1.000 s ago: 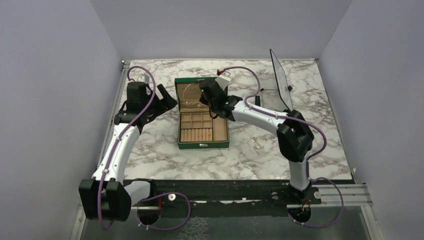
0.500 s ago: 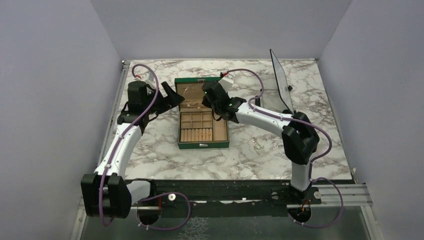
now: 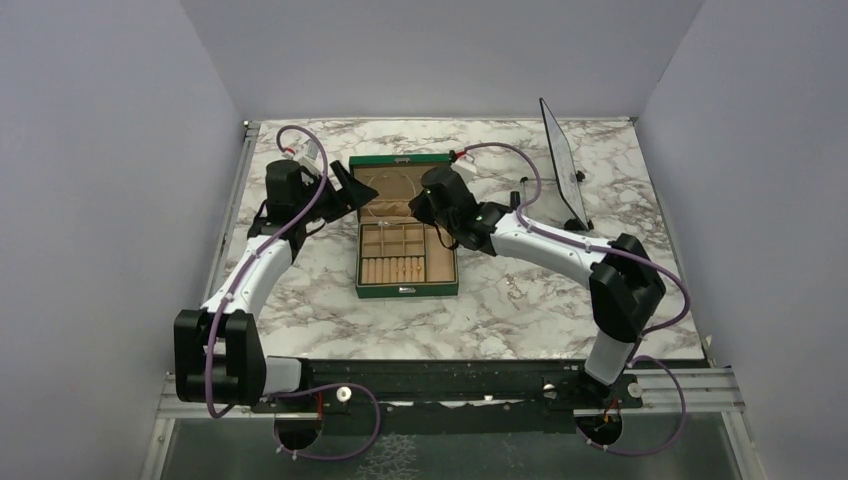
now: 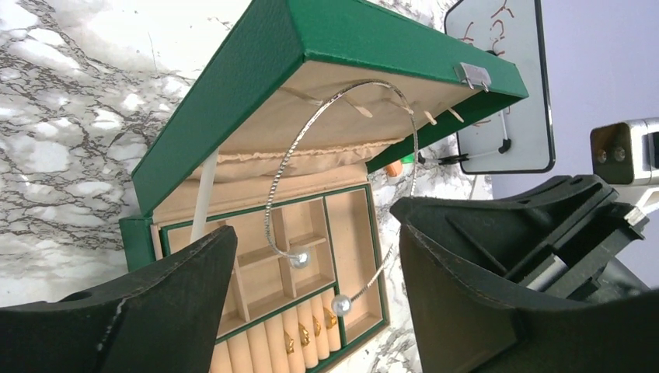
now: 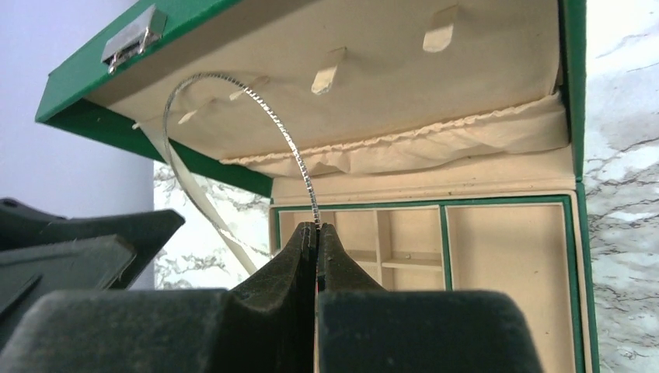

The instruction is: Organize the mixed jewelry

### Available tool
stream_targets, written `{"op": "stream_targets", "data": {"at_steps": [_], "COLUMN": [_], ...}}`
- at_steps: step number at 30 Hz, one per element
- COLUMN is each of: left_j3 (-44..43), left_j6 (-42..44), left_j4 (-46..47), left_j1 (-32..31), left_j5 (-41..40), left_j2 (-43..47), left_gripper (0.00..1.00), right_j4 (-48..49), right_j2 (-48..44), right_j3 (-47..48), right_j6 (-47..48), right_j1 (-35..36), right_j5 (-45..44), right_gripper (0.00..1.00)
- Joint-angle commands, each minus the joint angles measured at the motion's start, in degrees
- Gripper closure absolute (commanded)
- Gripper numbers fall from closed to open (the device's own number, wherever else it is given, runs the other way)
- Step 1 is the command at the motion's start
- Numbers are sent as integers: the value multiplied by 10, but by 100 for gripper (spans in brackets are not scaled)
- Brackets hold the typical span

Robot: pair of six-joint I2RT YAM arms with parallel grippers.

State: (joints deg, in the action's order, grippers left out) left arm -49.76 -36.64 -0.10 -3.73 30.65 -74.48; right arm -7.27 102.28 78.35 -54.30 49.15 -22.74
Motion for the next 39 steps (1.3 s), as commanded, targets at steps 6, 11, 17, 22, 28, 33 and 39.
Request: {"op": "stream_targets", "data": {"at_steps": [6, 11, 17, 22, 28, 33, 39], "left_j3": [21, 24, 26, 26, 30, 30, 25], "left_j6": [-19, -24, -43, -55, -66, -63, -46], "left_j4": [52, 60, 86, 112, 138, 141, 125], "left_j1": [-5, -7, -7, -7, -7, -7, -7], "left_j5": [20, 18, 4, -7, 0, 5, -10], "left_j2": [-22, -32, -41, -53, -58, -55, -39], "left_gripper": [34, 37, 43, 52, 71, 90, 100], "right_j4": [75, 103, 96, 101, 115, 121, 127], "right_j2": [-44, -50, -35, -21, -16, -10, 0], "right_j3": [-52, -67, -54, -41, -36, -30, -22], "right_j6": [19, 23, 35, 53, 62, 72, 90], "right_j1": [-2, -2, -2, -2, -2, -4, -5], "right_j5": [77, 89, 56, 45, 49, 49, 43], "right_gripper": [96, 96, 96, 96, 96, 96, 96]}}
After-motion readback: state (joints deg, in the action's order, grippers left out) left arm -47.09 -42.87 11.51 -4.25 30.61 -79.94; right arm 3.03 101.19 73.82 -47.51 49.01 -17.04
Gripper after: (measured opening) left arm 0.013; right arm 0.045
